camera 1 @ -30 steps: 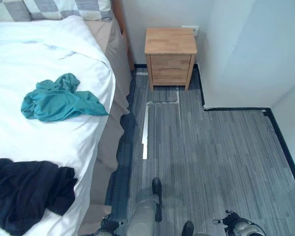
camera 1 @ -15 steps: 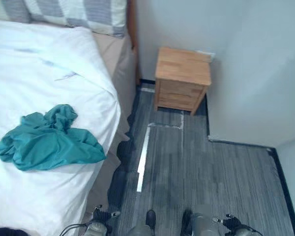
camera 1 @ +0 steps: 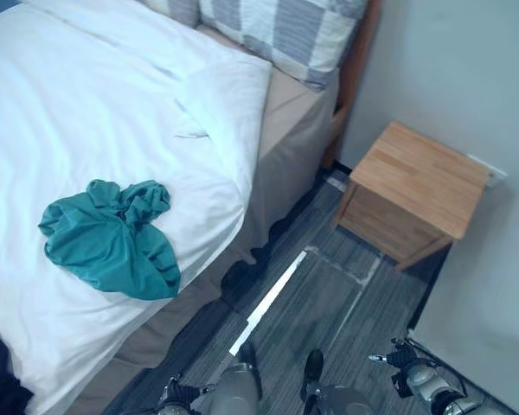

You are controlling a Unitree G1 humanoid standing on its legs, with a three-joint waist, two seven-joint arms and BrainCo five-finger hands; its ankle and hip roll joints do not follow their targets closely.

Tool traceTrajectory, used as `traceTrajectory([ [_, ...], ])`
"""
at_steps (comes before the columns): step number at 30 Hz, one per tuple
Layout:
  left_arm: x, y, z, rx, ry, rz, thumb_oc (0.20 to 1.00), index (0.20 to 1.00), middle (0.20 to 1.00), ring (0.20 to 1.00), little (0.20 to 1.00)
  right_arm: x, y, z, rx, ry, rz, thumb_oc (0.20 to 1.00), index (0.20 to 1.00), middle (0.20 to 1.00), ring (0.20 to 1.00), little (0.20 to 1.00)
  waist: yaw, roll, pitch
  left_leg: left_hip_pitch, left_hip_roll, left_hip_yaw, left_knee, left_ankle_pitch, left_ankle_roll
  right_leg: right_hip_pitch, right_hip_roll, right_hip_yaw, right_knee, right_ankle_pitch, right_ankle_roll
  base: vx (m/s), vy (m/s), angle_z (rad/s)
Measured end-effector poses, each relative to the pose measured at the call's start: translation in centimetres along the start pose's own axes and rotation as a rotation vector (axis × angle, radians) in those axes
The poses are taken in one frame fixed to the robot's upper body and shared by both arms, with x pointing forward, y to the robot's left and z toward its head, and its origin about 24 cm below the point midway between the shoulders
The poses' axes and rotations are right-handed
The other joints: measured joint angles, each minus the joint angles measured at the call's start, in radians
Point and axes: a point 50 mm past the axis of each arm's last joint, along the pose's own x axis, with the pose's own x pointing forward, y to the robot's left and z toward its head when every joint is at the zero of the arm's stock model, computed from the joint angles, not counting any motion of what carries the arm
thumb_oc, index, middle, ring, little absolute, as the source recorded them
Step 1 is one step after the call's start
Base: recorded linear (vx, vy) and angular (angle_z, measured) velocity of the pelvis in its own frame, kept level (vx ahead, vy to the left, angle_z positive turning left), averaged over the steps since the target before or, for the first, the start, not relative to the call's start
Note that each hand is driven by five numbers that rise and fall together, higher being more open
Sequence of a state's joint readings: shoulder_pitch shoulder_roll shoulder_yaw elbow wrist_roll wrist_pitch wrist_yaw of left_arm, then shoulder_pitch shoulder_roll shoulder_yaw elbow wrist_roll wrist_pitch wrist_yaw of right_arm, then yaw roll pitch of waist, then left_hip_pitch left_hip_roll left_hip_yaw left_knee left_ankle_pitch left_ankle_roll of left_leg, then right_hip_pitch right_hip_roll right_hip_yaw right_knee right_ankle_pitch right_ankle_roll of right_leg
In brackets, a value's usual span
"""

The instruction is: Tidy up the quilt and then pick up the clothes from the bed and put them into the laundry hamper.

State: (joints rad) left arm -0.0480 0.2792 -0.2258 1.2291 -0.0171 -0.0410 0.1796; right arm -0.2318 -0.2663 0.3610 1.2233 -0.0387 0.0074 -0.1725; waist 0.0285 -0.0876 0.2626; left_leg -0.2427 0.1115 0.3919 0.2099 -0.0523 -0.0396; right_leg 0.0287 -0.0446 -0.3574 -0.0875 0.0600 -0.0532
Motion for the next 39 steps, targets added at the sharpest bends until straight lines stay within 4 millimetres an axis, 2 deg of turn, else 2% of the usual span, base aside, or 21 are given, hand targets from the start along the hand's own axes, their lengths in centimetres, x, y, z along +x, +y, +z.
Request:
traceTrajectory([
  [2,0.0,0.5,-0.2,-0.024,0.013,0.017,1.0,1.0,1.0,1.0,1.0,-0.1,0.5,-0.5,0.002,0.015,0.008,1.0,1.0,1.0,1.0,1.0,-0.021,0.003,-0.011,0.039,0.004,0.117,-0.018,0.001,0.04,0.044,0.014,-0.048,0.006,-0.036,0.034,0.22,0.069,0.69],
  [5,-0.2,-0.5,-1.4,-0.044,0.065,-0.01,1.0,1.0,1.0,1.0,1.0,-0.1,-0.1,-0.4,0.002,-0.004,-0.007,1.0,1.0,1.0,1.0,1.0,-0.044,0.072,-0.024,0.135,-0.023,0.04,-0.152,0.02,0.101,0.061,0.037,-0.089,0.13,-0.088,0.079,0.22,0.01,0.38],
  [7,0.1,0.0,-0.4,0.037,0.051,-0.02,1.0,1.0,1.0,1.0,1.0,0.1,-1.4,-1.9,0.014,0.107,0.018,1.0,1.0,1.0,1.0,1.0,-0.046,0.067,-0.032,0.212,-0.034,0.003,-0.191,0.033,0.114,0.034,-0.02,-0.132,0.36,-0.15,0.133,0.15,0.037,1.0],
  [8,0.4,0.9,0.5,0.053,0.014,-0.003,1.0,1.0,1.0,1.0,1.0,0.2,-3.1,-1.6,0.015,0.089,-0.043,1.0,1.0,1.0,1.0,1.0,-0.049,0.054,-0.045,0.25,-0.049,-0.036,-0.203,0.03,0.118,-0.078,-0.12,-0.142,0.687,-0.163,0.166,0.22,-0.116,1.04],
  [10,0.5,3.0,0.0,0.046,0.032,0.05,1.0,1.0,1.0,1.0,1.0,0.1,-3.0,-0.5,0.022,-0.006,-0.047,1.0,1.0,1.0,1.0,1.0,-0.051,0.03,-0.049,0.269,-0.061,-0.111,-0.214,0.011,0.109,-0.186,-0.152,-0.03,0.818,-0.168,0.19,0.25,-0.241,0.93],
  [14,0.6,5.7,0.2,0.023,0.032,0.119,1.0,1.0,1.0,1.0,1.0,-0.2,-2.9,-0.9,0.139,-0.016,-0.064,1.0,1.0,1.0,1.0,1.0,-0.052,0.036,-0.043,0.292,-0.039,-0.294,-0.241,0.013,0.055,-0.208,-0.149,0.055,0.426,-0.166,0.178,0.28,-0.438,1.47],
  [16,0.4,7.6,-0.8,0.004,0.064,0.168,1.0,1.0,1.0,1.0,1.0,-0.3,-5.1,-0.1,0.203,-0.077,-0.131,1.0,1.0,1.0,1.0,1.0,-0.053,-0.01,-0.038,0.3,-0.06,-0.361,-0.254,-0.001,0.033,-0.175,-0.169,0.178,0.08,-0.081,0.195,0.23,-0.349,1.22],
  [17,0.2,8.2,-1.6,0.015,0.085,0.185,1.0,1.0,1.0,1.0,1.0,-0.4,-5.9,0.9,0.211,-0.122,-0.157,1.0,1.0,1.0,1.0,1.0,-0.052,-0.024,-0.04,0.303,-0.06,-0.368,-0.253,-0.003,0.029,-0.187,-0.179,0.193,0.043,-0.031,0.196,0.45,-0.714,1.58],
  [18,-0.2,8.4,-3.4,-0.102,0.131,0.212,1.0,1.0,1.0,1.0,1.0,-1.7,-9.3,2.3,0.246,-0.267,-0.259,1.0,1.0,1.0,1.0,1.0,-0.063,-0.039,-0.046,0.306,-0.034,-0.429,-0.253,-0.02,-0.025,-0.205,-0.234,0.275,0.041,0.081,0.274,0.42,-0.711,1.15],
  [19,-0.3,8.1,-3.6,-0.088,0.135,0.205,1.0,1.0,1.0,1.0,1.0,-2.2,-10.1,2.0,0.239,-0.278,-0.289,1.0,1.0,1.0,1.0,1.0,-0.058,-0.029,-0.042,0.303,-0.025,-0.434,-0.249,-0.028,-0.033,-0.205,-0.234,0.295,0.043,0.104,0.26,0.28,-0.514,1.43],
  [21,-0.5,7.6,-4.5,-0.037,0.148,0.192,1.0,1.0,1.0,1.0,1.0,-3.5,-12.3,2.9,0.185,-0.355,-0.376,1.0,1.0,1.0,1.0,1.0,-0.076,-0.035,-0.047,0.278,0.019,-0.512,-0.22,-0.059,-0.08,-0.162,-0.21,0.463,0.017,0.123,0.249,0.11,-0.234,0.86],
  [22,-0.9,5.9,-5.8,-0.024,0.192,0.14,1.0,1.0,1.0,1.0,1.0,-4.5,-14.4,5.9,0.126,-0.472,-0.456,1.0,1.0,1.0,1.0,1.0,-0.074,-0.048,-0.024,0.267,0.088,-0.485,-0.225,-0.027,-0.134,-0.161,-0.155,0.487,0.008,0.113,0.272,0.19,-0.367,0.57],
  [24,-1.0,2.3,-6.0,-0.08,0.203,0.065,1.0,1.0,1.0,1.0,1.0,-7.2,-17.8,11.6,-0.009,-0.676,-0.553,1.0,1.0,1.0,1.0,1.0,-0.113,0.009,-0.003,0.282,0.157,-0.384,-0.257,0.067,-0.143,-0.142,-0.072,0.422,0.011,0.084,0.242,0.2,-0.586,0.34],
  [28,-0.2,3.3,-2.7,-0.061,0.083,0.104,1.0,1.0,1.0,1.0,1.0,-13.1,-20.1,20.8,-0.267,-1.053,-0.676,1.0,1.0,1.0,1.0,1.0,-0.103,0.018,0.009,0.234,0.21,-0.323,-0.228,0.165,-0.151,-0.145,-0.014,0.401,0.006,0.096,0.209,-0.08,-0.223,0.15],
  [30,0.3,3.3,0.0,-0.04,-0.013,0.113,1.0,1.0,1.0,1.0,1.0,-14.7,-20.6,23.0,-0.301,-1.128,-0.713,1.0,1.0,1.0,1.0,1.0,-0.107,0.026,0.012,0.179,0.204,-0.302,-0.216,0.209,-0.164,-0.163,-0.024,0.356,0.0,0.093,0.197,-0.24,-0.267,0.58],
  [31,0.3,3.2,1.0,-0.029,-0.057,0.107,1.0,1.0,1.0,1.0,1.0,-16.5,-20.2,26.1,-0.369,-1.215,-0.724,1.0,1.0,1.0,1.0,1.0,-0.105,0.027,0.018,0.142,0.183,-0.204,-0.195,0.21,-0.157,-0.204,-0.024,0.369,0.005,0.108,0.171,-0.23,-0.279,0.23],
  [33,0.6,3.3,2.7,-0.037,-0.096,0.111,1.0,1.0,1.0,1.0,1.0,-19.1,-20.0,28.5,-0.402,-1.333,-0.762,1.0,1.0,1.0,1.0,1.0,-0.095,0.041,0.061,0.085,0.154,-0.216,-0.155,0.214,-0.151,-0.219,-0.048,0.343,0.006,0.127,0.152,-0.15,-0.205,0.55],
  [34,0.7,3.2,4.2,-0.022,-0.137,0.106,1.0,1.0,1.0,1.0,1.0,-20.4,-21.3,28.9,-0.441,-1.335,-0.821,1.0,1.0,1.0,1.0,1.0,-0.101,0.056,0.093,0.011,0.112,-0.192,-0.086,0.183,-0.116,-0.221,-0.094,0.301,0.005,0.109,0.136,-0.14,-0.169,0.91],
  [36,0.6,3.1,3.7,0.034,-0.131,0.099,1.0,1.0,1.0,1.0,1.0,-21.8,-21.1,30.6,-0.448,-1.387,-0.849,1.0,1.0,1.0,1.0,1.0,-0.082,0.09,0.108,0.003,0.087,-0.128,-0.134,0.095,-0.075,-0.267,-0.098,0.294,0.004,0.115,0.167,-0.2,-0.156,0.29],
  [38,0.7,4.3,4.2,0.08,-0.142,0.118,1.0,1.0,1.0,1.0,1.0,-23.5,-20.8,32.2,-0.5,-1.441,-0.873,1.0,1.0,1.0,1.0,1.0,-0.08,0.067,0.129,-0.027,0.065,-0.123,-0.171,0.131,-0.074,-0.315,-0.114,0.299,0.004,0.124,0.177,-0.07,-0.05,-0.02],
  [39,0.9,5.9,6.8,0.072,-0.2,0.161,1.0,1.0,1.0,1.0,1.0,-25.0,-21.6,33.5,-0.492,-1.467,-0.917,1.0,1.0,1.0,1.0,1.0,-0.059,0.053,0.175,-0.037,0.036,-0.123,-0.204,0.155,-0.06,-0.338,-0.139,0.299,0.005,0.138,0.189,-0.07,-0.054,0.22],
])
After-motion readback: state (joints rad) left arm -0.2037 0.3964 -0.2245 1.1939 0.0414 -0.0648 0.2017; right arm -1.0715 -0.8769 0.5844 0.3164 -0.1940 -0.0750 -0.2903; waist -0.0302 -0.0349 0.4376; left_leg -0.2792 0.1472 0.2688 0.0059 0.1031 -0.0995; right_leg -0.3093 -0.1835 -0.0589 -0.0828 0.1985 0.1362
